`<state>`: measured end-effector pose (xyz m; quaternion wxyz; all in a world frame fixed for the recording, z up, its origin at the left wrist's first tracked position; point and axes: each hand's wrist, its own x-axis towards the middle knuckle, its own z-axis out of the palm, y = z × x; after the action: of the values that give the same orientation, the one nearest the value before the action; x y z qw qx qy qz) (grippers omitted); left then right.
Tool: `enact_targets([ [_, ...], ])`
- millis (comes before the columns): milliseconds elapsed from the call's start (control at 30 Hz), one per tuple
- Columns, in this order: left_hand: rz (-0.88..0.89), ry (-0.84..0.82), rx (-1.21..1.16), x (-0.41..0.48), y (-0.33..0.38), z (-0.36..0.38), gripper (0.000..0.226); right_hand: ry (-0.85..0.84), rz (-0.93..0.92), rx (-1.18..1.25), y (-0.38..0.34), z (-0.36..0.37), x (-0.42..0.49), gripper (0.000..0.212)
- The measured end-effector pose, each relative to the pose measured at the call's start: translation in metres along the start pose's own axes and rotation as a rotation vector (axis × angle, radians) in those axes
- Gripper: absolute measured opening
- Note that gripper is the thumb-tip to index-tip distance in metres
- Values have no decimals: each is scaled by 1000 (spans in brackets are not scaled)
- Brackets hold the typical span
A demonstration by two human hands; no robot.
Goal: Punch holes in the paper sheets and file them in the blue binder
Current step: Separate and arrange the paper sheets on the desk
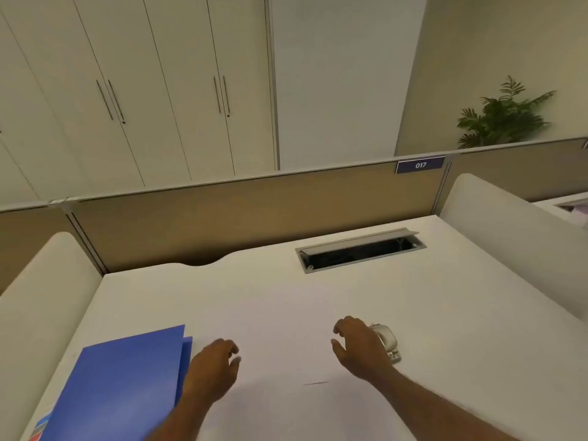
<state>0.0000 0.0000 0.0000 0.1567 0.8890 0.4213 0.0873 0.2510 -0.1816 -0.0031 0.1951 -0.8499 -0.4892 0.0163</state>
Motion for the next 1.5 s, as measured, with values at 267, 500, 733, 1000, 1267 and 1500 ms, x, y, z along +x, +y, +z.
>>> enact_targets([
  [267, -101, -284, 65, -19, 9, 58, 74, -133, 237, 128, 8, 44, -25, 27],
  [500, -88, -311, 132, -15, 10, 82, 129, -105, 475, 148, -5, 60, -18, 61],
  [733, -78, -397, 122, -15, 3, 94, 111, -205, 672, 118, -10, 70, 2, 86],
  [1000, -64, -395, 130, -12, 2, 96, 93, -233, 727, 87, -19, 80, 15, 92],
  [1267, -67, -344, 122, -12, -2, 100, 121, -305, 836, 211, -14, 79, 29, 85],
  [1500, -69, -337, 98, -13, -2, 100, 122, -237, 847, 264, -12, 80, 29, 83],
])
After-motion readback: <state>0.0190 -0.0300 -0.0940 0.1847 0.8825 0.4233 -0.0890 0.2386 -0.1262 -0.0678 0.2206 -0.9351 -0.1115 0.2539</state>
